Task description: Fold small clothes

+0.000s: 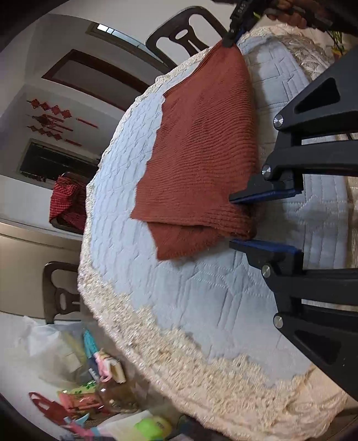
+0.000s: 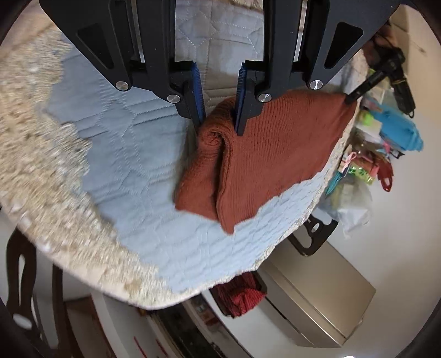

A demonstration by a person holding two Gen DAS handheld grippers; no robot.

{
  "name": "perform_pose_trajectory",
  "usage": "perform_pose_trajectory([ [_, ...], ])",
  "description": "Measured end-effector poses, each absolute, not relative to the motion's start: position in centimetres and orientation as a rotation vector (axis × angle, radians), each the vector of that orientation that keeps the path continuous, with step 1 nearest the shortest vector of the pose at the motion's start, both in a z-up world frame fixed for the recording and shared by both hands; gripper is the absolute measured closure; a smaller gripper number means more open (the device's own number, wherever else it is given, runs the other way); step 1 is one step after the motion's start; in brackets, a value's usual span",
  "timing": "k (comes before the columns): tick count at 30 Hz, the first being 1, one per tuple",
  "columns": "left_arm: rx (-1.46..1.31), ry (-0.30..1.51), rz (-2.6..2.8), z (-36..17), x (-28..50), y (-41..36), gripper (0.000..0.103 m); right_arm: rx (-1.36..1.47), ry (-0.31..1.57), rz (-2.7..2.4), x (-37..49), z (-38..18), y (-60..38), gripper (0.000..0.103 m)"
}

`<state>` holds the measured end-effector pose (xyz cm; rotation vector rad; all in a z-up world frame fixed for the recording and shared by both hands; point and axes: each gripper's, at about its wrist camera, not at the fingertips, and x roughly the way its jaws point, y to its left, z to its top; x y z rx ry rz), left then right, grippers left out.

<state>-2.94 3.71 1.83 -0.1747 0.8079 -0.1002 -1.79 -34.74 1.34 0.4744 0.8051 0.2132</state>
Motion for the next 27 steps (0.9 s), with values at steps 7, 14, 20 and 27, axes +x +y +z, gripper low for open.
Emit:
perform_pose_trajectory([
  [7, -0.109, 0.74, -0.026, 3.6, -2.6, 3.7, 0.073, 0.3, 0.684, 0.145, -3.1, 4.6, -33.0, 0.082],
  [14, -0.077, 0.717, -0.059, 4.4, -1.6, 2.4, 0.073, 0.24, 0.677, 0.229, -2.4, 4.8, -29.8, 0.082],
  [20, -0.055, 0.718, -0.086, 4.3, -1.0, 1.2, 0.073, 0.179, 0.657, 0.233, -2.2, 5.2, -28.1, 0.082],
  [27, -0.042, 0.737, -0.107, 3.6, -0.2, 0.1, 0.073, 0.148, 0.686, 0.331, -1.7, 4.2, -25.1, 0.082],
])
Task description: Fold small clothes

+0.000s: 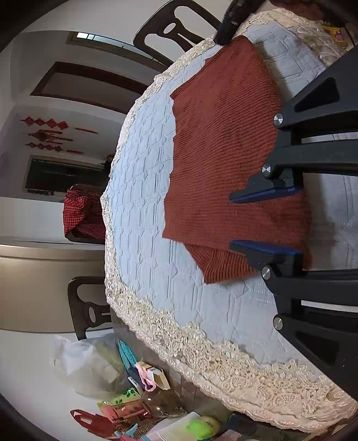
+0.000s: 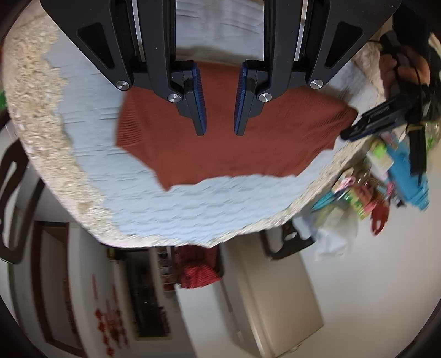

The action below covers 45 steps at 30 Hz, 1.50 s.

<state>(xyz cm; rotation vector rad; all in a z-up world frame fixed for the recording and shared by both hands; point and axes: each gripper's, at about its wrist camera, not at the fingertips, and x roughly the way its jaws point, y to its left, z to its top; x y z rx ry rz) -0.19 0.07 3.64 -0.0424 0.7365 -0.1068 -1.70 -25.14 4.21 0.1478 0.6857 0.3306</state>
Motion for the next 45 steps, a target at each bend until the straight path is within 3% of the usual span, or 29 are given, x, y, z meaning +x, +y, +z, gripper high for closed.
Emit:
perform_pose_trajectory([
  [10, 0.013, 0.778, -0.141, 0.5, -0.8, -1.5, 0.073, 0.047, 0.818, 0.451, -0.4, -0.9, -20.4, 0.083],
  [23, -0.047, 0.753, -0.2, 2.2, -0.9, -1.4, 0.073, -0.002, 0.77, 0.518, -0.7, 1.1, -18.8, 0.083],
  [29, -0.042, 0.797, -0.212, 0.8, -0.8, -1.5, 0.073, -0.116, 0.804, 0.564, -0.9, -1.0, -15.9, 0.083],
  [45, -0.072, 0.777, -0.166, 0.7, 0.6, 0.0, 0.072, 0.038, 0.813, 0.51, 2.9, 0.7, -17.5, 0.083],
])
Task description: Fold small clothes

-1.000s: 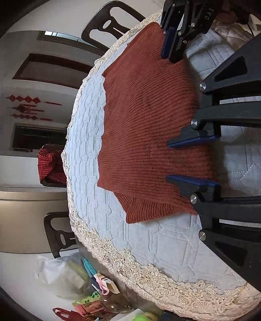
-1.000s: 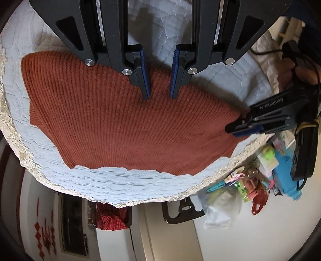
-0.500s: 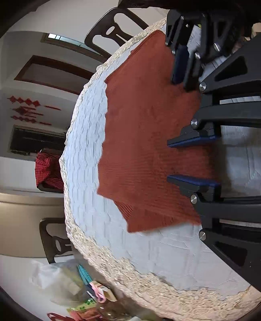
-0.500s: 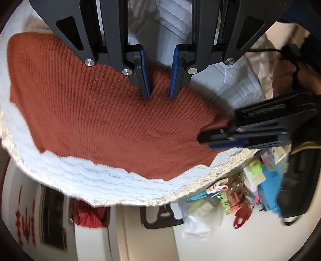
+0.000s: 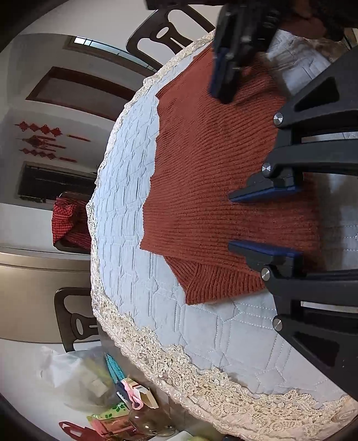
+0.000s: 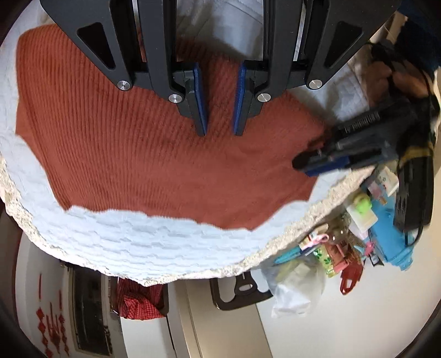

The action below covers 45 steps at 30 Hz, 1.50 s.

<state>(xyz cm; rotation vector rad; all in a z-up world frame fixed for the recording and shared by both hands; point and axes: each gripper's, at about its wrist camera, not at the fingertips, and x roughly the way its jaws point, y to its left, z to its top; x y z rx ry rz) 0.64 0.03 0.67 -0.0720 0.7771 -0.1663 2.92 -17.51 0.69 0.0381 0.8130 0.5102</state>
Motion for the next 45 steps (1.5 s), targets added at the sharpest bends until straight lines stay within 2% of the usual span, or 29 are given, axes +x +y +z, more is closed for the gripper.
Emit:
perform_pose_trajectory([
  [9, -0.067, 0.77, -0.164, 0.6, 0.6, 0.0, 0.071, 0.067, 0.845, 0.45, 6.3, -0.7, -18.0, 0.083],
  [37, -0.093, 0.78, -0.154, 1.2, 0.4, 0.4, 0.069, -0.009, 0.818, 0.51, -1.0, -1.2, -17.9, 0.083],
  [40, -0.119, 0.758, -0.143, 1.9, -0.1, 1.4, 0.063, -0.006, 0.822, 0.511, -1.2, -1.2, -18.0, 0.083],
  [42, -0.137, 0.738, -0.119, 2.2, -0.3, 2.2, 0.051, -0.009, 0.823, 0.511, -1.3, -1.3, -17.9, 0.083],
  [45, -0.169, 0.728, -0.097, 2.4, -0.4, 3.7, 0.05, -0.012, 0.827, 0.515, -1.5, -1.3, -17.9, 0.083],
])
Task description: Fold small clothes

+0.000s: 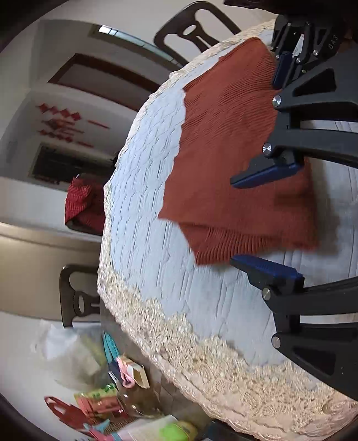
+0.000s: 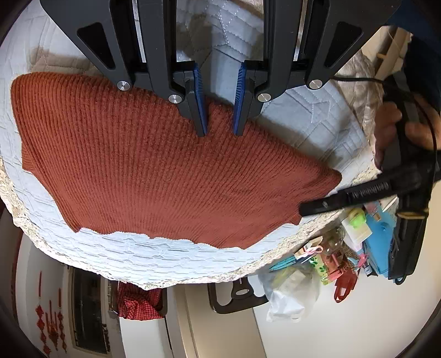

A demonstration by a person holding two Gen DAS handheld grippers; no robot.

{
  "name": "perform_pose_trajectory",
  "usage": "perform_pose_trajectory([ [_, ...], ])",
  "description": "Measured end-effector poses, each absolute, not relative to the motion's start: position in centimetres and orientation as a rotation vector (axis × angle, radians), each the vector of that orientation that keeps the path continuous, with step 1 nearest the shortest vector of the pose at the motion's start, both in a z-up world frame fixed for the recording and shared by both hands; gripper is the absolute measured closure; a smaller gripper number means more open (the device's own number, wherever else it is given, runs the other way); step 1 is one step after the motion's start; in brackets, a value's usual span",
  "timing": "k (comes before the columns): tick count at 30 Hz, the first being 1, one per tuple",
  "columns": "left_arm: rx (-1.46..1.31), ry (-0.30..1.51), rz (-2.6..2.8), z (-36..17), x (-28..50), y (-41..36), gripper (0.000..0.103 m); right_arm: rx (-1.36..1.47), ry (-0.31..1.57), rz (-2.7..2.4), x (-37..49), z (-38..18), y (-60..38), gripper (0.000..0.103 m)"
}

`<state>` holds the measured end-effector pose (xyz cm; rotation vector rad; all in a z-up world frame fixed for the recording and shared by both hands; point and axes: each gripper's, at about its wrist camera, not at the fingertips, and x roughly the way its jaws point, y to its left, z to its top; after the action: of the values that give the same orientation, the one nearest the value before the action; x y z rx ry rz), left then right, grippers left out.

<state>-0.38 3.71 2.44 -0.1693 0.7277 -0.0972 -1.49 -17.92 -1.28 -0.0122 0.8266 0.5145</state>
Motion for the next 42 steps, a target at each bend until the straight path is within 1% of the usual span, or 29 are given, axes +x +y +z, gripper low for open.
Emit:
perform_pose_trajectory([
  [10, -0.211, 0.792, -0.093, 0.7, 0.4, 4.5, 0.05, 0.01, 0.838, 0.521, -1.5, -0.7, -18.0, 0.083],
  [14, -0.214, 0.819, -0.096, 0.0, 0.5, 4.2, 0.049, 0.034, 0.798, 0.543, -0.9, 0.3, -17.6, 0.083],
  [18, -0.211, 0.82, -0.095, 0.0, 0.5, 4.2, 0.048, -0.007, 0.831, 0.565, -0.2, -1.0, -15.8, 0.083],
  [21, -0.211, 0.82, -0.094, -0.1, 0.5, 4.2, 0.046, -0.034, 0.807, 0.576, -0.6, -0.7, -15.3, 0.082],
  [26, -0.199, 0.818, -0.09, -0.2, 1.0, 3.7, 0.043, -0.001, 0.804, 0.598, -0.5, -0.5, -15.7, 0.082],
  [29, -0.193, 0.817, -0.088, -0.2, 1.2, 3.6, 0.042, -0.044, 0.808, 0.597, -0.8, -0.8, -15.2, 0.082],
  [34, -0.192, 0.815, -0.09, -0.3, 1.2, 3.6, 0.042, -0.027, 0.768, 0.616, -1.0, 0.1, -15.1, 0.082],
  [39, -0.191, 0.813, -0.091, -0.3, 1.2, 3.6, 0.041, -0.061, 0.805, 0.626, -0.5, -1.1, -14.2, 0.082],
  [42, -0.187, 0.81, -0.092, -0.3, 1.2, 3.5, 0.041, -0.032, 0.807, 0.632, -0.4, -0.9, -14.6, 0.082],
])
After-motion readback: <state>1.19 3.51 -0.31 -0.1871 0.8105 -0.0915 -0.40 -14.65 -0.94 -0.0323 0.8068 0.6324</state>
